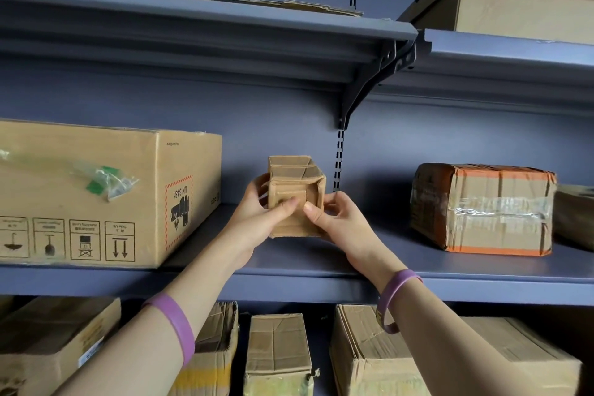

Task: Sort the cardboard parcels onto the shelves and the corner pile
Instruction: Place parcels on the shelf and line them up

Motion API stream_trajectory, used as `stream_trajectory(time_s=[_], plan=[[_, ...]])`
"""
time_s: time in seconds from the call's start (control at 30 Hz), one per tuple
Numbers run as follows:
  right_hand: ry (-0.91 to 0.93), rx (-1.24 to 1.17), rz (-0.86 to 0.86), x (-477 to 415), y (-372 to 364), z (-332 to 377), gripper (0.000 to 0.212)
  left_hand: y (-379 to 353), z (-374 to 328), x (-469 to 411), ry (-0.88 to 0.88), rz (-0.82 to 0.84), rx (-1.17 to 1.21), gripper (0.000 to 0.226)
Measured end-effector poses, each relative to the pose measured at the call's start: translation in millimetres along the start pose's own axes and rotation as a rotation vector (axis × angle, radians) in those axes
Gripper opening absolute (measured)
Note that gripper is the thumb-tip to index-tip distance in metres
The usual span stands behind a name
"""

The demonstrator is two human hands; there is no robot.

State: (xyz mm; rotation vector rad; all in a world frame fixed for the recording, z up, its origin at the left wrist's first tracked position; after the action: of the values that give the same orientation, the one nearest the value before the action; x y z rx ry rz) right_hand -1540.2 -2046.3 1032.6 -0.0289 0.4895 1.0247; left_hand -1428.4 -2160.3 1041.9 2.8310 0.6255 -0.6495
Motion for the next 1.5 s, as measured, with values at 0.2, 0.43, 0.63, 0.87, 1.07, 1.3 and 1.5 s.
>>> stream_trajectory(time_s=[0.2,0.43,0.63,0.87,1.07,1.3,1.5], plan=[[-0.001,-0.003,-0.030,-0.9,5.3,-2.2,0.034,10.7,3.8,-2.2,0.005,-0.083,0.014,0.016],[0.020,-0.205,-0.121,-3.4,13.5,-2.6,0.073,14.5,6.8,-1.7,0.042,-0.095,0.115,0.018],[-0.025,-0.203,-0.210,-5.1,23.9,-12.3,0.041,14.3,3.9,-0.9,0.059,-0.175,0.138,0.031],[-0.064,-0.195,-0.384,-4.9,30.6,-19.2,0.098,13.8,-5.3,6.7,-0.040,-0.386,0.004,0.016],[-0.073,-0.206,-0.363,1.5,25.4,-10.3,0.050,10.8,-0.5,5.1,-0.026,-0.306,-0.096,0.028],[-0.074,-0.225,-0.305,3.2,18.2,1.2,0.023,24.6,4.6,4.9,0.020,-0.436,0.108,0.018],[-0.077,-0.250,-0.191,6.0,17.0,-0.4,0.036,27.3,4.4,6.1,0.028,-0.480,0.112,0.019]])
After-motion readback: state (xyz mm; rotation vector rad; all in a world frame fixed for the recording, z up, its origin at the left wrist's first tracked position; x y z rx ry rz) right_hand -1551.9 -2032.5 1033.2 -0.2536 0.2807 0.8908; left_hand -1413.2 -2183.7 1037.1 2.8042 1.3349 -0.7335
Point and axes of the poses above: each hand's wrist, its own x-axis away from the middle knuckle, its own y-axis out of the back of the hand, z = x × y, the point moved 3 cm from there along -x, towards the middle knuckle, and after that the axes turned 15 degrees about z, right-handed, at the moved point
